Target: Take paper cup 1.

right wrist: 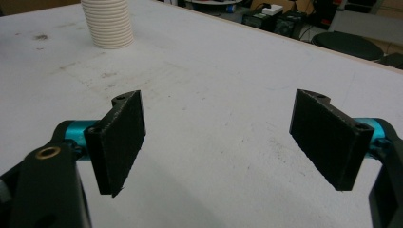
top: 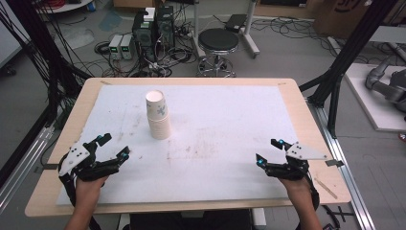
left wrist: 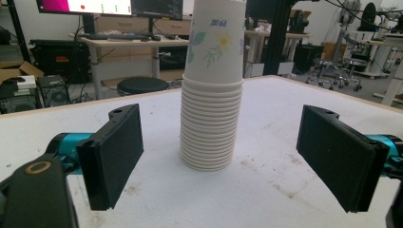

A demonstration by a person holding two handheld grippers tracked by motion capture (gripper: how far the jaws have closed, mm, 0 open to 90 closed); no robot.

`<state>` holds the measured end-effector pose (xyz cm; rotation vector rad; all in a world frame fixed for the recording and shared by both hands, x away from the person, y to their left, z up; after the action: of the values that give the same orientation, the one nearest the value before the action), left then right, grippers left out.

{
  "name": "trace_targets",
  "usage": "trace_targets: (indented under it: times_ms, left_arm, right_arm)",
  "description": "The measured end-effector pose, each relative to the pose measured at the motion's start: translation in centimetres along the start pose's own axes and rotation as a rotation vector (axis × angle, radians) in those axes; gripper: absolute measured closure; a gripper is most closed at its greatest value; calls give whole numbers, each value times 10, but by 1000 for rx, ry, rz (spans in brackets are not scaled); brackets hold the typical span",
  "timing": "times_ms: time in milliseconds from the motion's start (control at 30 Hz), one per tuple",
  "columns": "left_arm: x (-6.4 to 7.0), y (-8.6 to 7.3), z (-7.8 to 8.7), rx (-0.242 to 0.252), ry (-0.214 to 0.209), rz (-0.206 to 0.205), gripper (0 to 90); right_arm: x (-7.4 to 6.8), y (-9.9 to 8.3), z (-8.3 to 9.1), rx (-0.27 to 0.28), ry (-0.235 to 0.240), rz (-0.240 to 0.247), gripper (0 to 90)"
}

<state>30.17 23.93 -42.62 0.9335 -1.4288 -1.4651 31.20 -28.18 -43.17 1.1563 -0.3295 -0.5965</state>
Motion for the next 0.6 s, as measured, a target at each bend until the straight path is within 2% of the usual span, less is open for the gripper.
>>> trace_targets:
  times_ms: [367, 500, 600]
  left_arm:
    - [0, -2, -5, -13, -2, 9, 156]
    - [-1, 2, -8, 5, 15, 31, 156]
    - [-1, 4, -9, 14, 9, 49, 156]
  right_arm:
    - [1, -1, 3, 4, -9, -7, 199]
    - [3, -3, 4, 7, -13, -22, 199]
    - [2, -6, 6, 8, -13, -36, 199]
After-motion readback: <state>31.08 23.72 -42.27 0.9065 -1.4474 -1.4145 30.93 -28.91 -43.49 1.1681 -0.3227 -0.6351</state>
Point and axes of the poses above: each handheld gripper's, and its own axes: z roughly backward along the jaws, y roughly out of its top, x roughly to its right, the point moved 5 cm from there along -z, roughly forward along the jaws, and after that the axes turned 14 degrees about y, right-handed, at the moved point
